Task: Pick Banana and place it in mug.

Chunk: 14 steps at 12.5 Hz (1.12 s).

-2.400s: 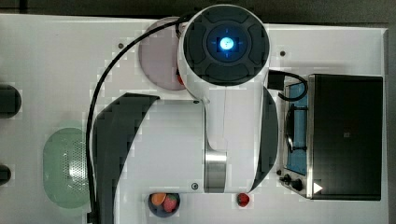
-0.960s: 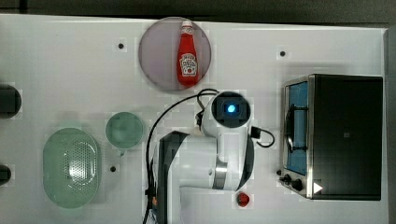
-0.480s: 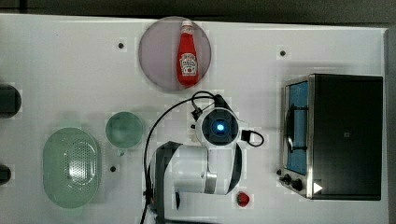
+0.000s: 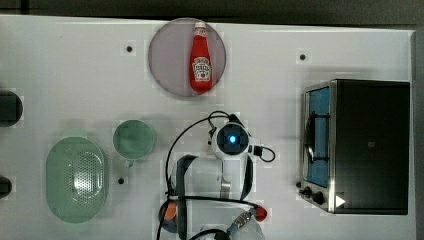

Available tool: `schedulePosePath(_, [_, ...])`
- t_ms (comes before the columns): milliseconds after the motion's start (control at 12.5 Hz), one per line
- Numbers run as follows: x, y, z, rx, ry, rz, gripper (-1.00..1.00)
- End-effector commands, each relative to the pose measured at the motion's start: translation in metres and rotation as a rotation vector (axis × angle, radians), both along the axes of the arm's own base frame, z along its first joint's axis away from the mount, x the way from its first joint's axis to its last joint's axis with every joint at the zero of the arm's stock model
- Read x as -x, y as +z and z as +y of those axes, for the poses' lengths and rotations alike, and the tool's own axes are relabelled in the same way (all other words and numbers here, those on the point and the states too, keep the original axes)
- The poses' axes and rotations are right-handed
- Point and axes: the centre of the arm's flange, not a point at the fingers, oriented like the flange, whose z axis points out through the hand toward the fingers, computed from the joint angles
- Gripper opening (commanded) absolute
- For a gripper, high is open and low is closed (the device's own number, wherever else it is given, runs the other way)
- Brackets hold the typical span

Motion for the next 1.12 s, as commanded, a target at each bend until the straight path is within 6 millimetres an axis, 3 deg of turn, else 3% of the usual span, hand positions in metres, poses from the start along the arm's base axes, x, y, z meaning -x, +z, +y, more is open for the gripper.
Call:
schedulePosePath(80, [-0.017, 0.018, 0.014, -0.013, 0.053, -0.09, 0.65])
schedulePosePath(480, [-0.021, 0.024, 0.013, -0.011, 0.05, -0.113, -0.45])
schedulePosePath(640, [-0.025, 0.038, 0.007, -0.008, 0.039, -0.135, -0.46])
schedulePosePath(880, [-0.035, 0.101, -0.004, -0.007, 0.016, -0.162, -0.46])
schedulePosePath(1120, [-0.037, 0.197, -0.015, -0.019, -0.005, -0.136, -0.46])
